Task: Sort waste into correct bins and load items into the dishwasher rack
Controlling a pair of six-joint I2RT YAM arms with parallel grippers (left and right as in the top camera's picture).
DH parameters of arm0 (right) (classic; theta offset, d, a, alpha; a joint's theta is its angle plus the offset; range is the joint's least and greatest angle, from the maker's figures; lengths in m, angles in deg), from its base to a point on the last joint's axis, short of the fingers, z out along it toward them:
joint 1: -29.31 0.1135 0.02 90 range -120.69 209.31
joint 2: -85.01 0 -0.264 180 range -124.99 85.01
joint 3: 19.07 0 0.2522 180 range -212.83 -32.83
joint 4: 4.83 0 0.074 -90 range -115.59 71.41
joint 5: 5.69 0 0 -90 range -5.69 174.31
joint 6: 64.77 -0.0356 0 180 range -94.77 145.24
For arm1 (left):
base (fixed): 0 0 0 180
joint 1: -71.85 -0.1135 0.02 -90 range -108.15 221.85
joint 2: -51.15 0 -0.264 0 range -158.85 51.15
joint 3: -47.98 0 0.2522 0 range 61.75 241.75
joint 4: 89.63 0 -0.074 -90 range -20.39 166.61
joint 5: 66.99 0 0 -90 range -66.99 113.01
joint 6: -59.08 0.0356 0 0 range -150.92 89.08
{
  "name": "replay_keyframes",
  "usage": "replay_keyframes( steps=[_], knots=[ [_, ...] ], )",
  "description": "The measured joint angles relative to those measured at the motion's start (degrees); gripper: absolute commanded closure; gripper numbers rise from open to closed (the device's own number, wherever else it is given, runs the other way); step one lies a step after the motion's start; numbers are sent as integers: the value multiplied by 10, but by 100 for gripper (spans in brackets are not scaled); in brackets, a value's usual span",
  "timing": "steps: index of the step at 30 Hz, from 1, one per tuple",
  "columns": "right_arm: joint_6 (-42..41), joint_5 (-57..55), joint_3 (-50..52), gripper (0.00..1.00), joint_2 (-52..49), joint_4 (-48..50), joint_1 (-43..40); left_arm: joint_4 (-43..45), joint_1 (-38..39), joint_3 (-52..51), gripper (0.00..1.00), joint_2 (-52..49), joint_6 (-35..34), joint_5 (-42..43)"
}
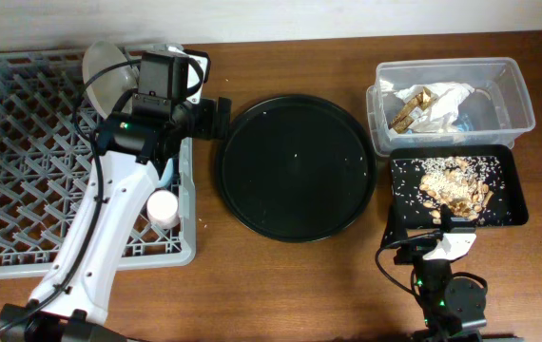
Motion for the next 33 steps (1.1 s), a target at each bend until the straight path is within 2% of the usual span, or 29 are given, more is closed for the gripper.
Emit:
replay_keyframes(
  steps=[19, 29, 33],
  knots=[
    [1, 22, 0, 1, 0, -2, 0, 0, 0, 0, 1, 0, 0, -1],
    [1, 22, 0, 2, 0, -2, 0, -54, 0, 0, 1, 0, 0, -90],
    [1, 22, 0, 2, 0, -2, 0, -26, -21, -27, 1, 46, 1, -95]
  ],
)
